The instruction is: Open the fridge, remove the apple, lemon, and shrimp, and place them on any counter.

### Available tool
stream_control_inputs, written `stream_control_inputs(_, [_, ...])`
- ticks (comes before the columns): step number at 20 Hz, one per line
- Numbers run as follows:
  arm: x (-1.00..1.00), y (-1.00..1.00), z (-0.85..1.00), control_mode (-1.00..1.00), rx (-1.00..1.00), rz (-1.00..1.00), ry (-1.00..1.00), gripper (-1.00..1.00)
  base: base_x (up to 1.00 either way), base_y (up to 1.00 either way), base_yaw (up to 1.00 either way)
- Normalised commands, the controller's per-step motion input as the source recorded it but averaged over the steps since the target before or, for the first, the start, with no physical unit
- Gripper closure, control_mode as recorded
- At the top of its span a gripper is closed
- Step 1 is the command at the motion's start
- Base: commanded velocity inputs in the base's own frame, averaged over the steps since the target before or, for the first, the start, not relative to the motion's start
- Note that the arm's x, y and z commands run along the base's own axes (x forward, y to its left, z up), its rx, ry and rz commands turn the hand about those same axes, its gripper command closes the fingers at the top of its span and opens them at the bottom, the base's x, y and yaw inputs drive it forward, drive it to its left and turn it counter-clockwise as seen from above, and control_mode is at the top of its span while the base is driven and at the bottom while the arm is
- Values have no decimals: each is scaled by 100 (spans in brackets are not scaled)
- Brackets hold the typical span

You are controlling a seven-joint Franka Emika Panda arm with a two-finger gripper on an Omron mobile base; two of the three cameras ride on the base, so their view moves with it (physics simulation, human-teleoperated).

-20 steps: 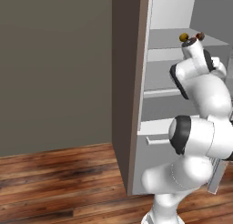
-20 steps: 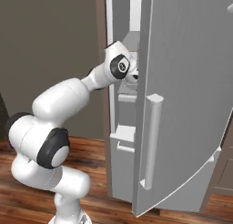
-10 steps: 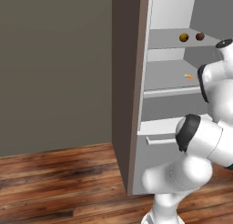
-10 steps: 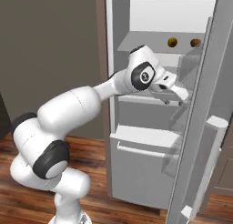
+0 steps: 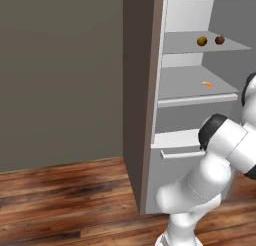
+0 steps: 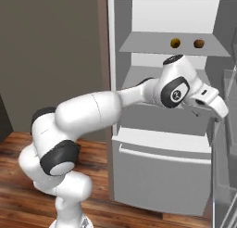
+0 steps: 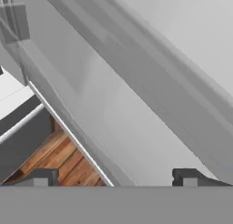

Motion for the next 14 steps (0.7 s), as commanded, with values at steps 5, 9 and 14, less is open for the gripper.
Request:
stream_control_inputs(5, [0,-38,0,-100,7,0,-12,-100,0,0,0])
stream_control_inputs(9, [-2,78,2,-100,0,0,-24,-100,0,0,0])
stream_control_inputs(14, [-10,100,14,-100,0,0,-23,-100,0,0,0])
